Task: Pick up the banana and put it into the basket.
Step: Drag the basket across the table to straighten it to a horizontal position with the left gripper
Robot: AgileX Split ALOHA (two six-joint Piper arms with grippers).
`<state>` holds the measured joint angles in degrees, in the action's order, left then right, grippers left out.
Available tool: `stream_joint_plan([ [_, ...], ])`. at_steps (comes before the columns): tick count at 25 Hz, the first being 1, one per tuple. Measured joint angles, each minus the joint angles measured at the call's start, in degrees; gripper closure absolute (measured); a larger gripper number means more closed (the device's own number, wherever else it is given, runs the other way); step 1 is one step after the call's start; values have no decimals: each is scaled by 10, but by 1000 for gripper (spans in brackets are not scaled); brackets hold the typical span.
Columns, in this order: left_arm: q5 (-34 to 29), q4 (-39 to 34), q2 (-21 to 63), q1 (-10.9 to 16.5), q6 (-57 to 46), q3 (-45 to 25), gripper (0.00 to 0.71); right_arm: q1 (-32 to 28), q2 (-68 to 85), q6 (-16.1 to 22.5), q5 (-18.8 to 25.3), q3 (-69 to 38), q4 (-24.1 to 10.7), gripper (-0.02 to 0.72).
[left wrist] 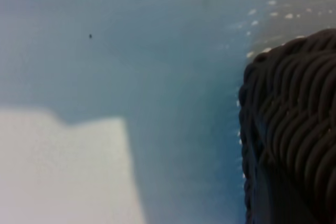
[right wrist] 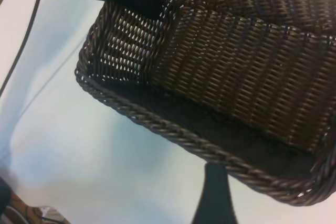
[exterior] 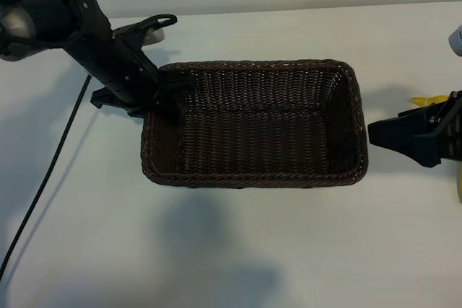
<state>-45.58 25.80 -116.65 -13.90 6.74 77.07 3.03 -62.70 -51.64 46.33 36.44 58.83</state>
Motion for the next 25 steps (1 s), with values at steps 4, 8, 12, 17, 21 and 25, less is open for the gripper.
stream_joint_plan([
  [4,-3,-3,-10,0,-1,0,545,0,0,0,0,0,0,135],
  [8,-5,-3,-12,0,-1,2,545,0,0,0,0,0,0,135],
  [12,-5,-3,-13,0,0,2,546,0,0,0,0,0,0,135],
  [17,-8,-3,-14,0,0,4,496,0,0,0,0,0,0,135],
  [21,-17,-3,-15,0,9,4,297,0,0,0,0,0,0,135],
  [25,-18,-2,-15,0,24,4,163,0,0,0,0,0,0,135],
])
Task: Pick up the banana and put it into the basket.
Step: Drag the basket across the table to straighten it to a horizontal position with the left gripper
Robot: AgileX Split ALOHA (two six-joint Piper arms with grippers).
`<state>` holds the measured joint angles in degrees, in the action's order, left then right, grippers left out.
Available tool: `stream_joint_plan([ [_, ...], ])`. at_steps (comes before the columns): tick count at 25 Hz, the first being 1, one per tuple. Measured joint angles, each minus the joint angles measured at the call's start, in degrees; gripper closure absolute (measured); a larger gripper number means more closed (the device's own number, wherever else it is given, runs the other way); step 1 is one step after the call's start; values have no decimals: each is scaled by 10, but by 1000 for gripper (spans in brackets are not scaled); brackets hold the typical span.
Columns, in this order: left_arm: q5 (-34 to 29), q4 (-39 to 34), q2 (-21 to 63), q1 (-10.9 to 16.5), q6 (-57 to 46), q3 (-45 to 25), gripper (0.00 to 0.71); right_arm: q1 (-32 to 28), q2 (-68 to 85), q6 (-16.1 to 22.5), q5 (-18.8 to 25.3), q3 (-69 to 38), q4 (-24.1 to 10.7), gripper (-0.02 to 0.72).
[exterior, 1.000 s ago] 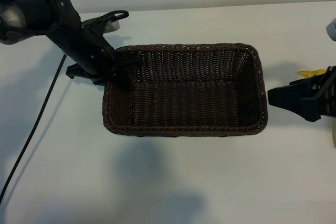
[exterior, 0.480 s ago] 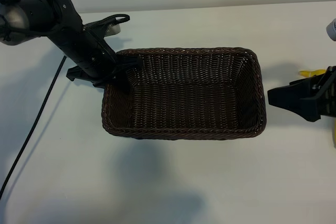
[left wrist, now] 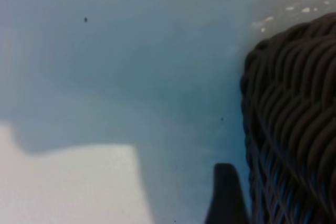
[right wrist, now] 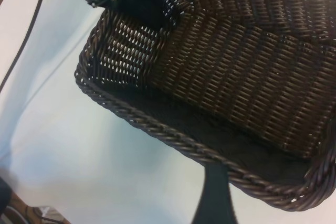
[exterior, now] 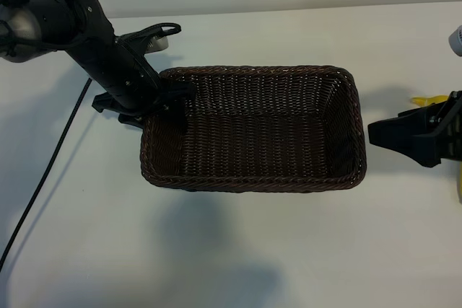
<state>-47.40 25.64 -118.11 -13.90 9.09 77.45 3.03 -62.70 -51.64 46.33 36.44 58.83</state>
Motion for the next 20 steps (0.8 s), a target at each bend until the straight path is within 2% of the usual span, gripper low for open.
stream_joint_plan([
  [3,-4,1,0,0,-5,0,139,0,0,0,0,0,0,135],
  [10,-41,1,4,0,-24,0,138,0,0,0,0,0,0,135],
  [20,-91,-21,73,0,-37,1,138,0,0,0,0,0,0,135],
])
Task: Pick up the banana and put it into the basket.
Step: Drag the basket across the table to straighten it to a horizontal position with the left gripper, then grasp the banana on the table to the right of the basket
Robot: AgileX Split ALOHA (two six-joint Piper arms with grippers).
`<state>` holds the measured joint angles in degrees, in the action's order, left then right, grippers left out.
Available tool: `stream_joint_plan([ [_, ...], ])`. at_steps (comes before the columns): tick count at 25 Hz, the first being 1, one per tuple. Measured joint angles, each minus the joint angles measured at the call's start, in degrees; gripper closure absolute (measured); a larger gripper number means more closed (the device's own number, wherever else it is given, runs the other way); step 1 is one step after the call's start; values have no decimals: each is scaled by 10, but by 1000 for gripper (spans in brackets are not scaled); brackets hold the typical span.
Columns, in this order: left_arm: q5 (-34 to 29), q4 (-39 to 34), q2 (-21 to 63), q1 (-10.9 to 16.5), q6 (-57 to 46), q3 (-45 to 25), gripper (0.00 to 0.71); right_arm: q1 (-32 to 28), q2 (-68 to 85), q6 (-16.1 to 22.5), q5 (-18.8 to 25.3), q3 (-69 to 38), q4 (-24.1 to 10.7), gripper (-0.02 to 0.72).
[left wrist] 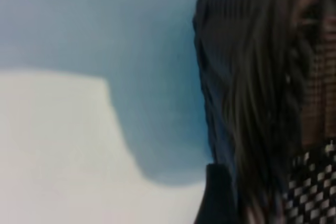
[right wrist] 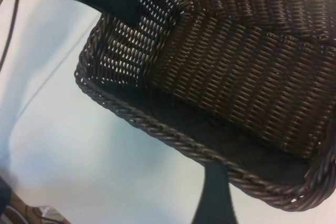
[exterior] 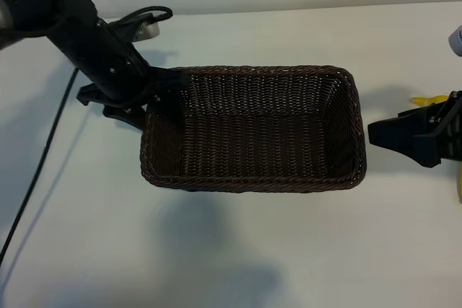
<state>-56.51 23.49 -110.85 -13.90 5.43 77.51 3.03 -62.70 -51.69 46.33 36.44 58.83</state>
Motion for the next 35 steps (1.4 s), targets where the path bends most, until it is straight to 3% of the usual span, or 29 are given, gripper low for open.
stream_joint_plan([
  [9,-59,-107,51,0,-54,24,138,0,0,1,0,0,0,135],
  [13,-102,-212,53,0,-92,67,138,0,0,1,0,0,0,135],
  [18,-108,-310,53,5,-124,118,138,0,0,0,0,0,0,135],
  [22,-108,-330,53,34,-123,129,138,0,0,0,0,0,0,135],
  [30,-108,-370,53,124,-123,130,138,0,0,0,0,0,0,135],
  [35,-108,-371,61,146,-121,130,138,0,0,0,0,0,0,135],
])
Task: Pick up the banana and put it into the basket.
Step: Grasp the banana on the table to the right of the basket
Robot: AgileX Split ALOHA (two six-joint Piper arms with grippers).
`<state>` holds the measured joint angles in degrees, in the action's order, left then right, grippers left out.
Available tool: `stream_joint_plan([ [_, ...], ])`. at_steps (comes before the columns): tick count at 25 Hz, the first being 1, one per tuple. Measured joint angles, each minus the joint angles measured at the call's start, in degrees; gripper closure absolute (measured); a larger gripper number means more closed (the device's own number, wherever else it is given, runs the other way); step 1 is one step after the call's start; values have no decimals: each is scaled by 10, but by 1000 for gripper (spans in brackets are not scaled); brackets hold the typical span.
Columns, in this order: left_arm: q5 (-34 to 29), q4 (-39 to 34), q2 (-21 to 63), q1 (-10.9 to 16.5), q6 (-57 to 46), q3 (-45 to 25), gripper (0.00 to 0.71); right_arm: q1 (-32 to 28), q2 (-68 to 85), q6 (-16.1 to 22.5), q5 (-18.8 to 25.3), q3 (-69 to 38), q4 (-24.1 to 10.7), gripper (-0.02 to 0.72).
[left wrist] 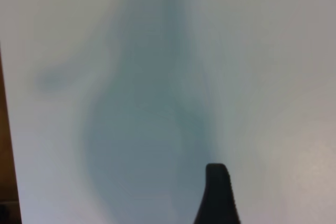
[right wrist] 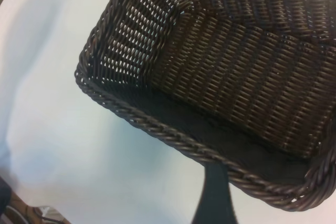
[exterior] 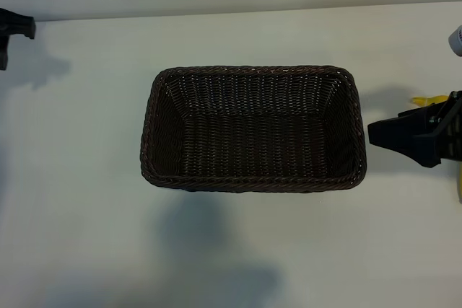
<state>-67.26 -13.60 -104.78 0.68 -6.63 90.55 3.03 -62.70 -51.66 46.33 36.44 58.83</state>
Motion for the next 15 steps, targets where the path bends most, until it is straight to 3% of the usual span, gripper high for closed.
stream_joint_plan([
  [6,0,41,56,0,13,-19,138,0,0,0,0,0,0,135],
  [15,0,44,241,0,26,-161,138,0,0,0,0,0,0,135],
])
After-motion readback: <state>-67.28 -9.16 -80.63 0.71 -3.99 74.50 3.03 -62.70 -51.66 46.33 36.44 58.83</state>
